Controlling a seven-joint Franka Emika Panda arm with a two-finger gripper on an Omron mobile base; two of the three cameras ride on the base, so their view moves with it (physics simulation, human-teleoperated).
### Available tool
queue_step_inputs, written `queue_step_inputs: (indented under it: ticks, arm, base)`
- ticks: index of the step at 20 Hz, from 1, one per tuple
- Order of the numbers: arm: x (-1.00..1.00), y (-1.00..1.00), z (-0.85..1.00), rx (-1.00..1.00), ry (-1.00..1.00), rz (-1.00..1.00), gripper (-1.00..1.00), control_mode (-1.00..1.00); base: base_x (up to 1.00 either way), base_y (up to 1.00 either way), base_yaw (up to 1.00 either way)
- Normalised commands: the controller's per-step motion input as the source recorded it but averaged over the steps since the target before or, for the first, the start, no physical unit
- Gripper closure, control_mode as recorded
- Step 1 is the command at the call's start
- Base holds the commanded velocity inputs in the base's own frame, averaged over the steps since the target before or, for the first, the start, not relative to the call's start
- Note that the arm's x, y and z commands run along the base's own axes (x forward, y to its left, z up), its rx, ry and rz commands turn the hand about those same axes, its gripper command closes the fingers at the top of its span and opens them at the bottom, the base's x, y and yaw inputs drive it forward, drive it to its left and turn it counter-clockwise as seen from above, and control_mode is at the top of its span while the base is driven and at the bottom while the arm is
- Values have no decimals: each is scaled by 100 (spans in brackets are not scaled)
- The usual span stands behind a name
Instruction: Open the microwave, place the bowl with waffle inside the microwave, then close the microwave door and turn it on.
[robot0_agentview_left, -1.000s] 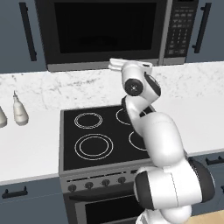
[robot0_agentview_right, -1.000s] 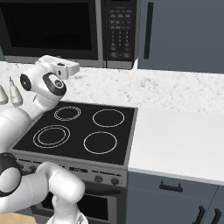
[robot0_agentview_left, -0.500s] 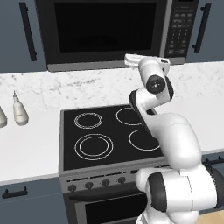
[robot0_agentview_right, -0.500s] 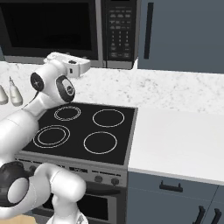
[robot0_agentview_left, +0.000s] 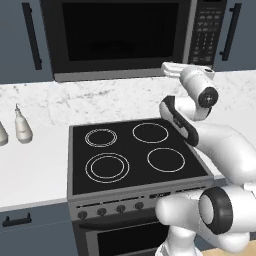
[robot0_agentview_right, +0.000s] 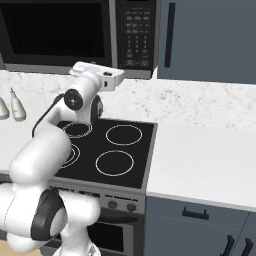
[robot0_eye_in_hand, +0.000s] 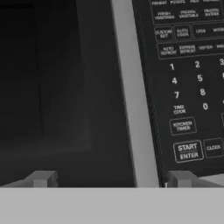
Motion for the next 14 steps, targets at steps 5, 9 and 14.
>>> queue_step_inputs:
  ticks: [5, 9, 14]
  arm:
    - [-19, -64, 27, 0, 0, 2, -100, -100]
    - [-23, -56, 31, 0, 3, 0, -100, -100]
    - [-16, -46, 9, 0, 2, 0, -100, -100]
  base:
    - [0, 0, 0]
    - [0, 0, 0]
    - [0, 0, 0]
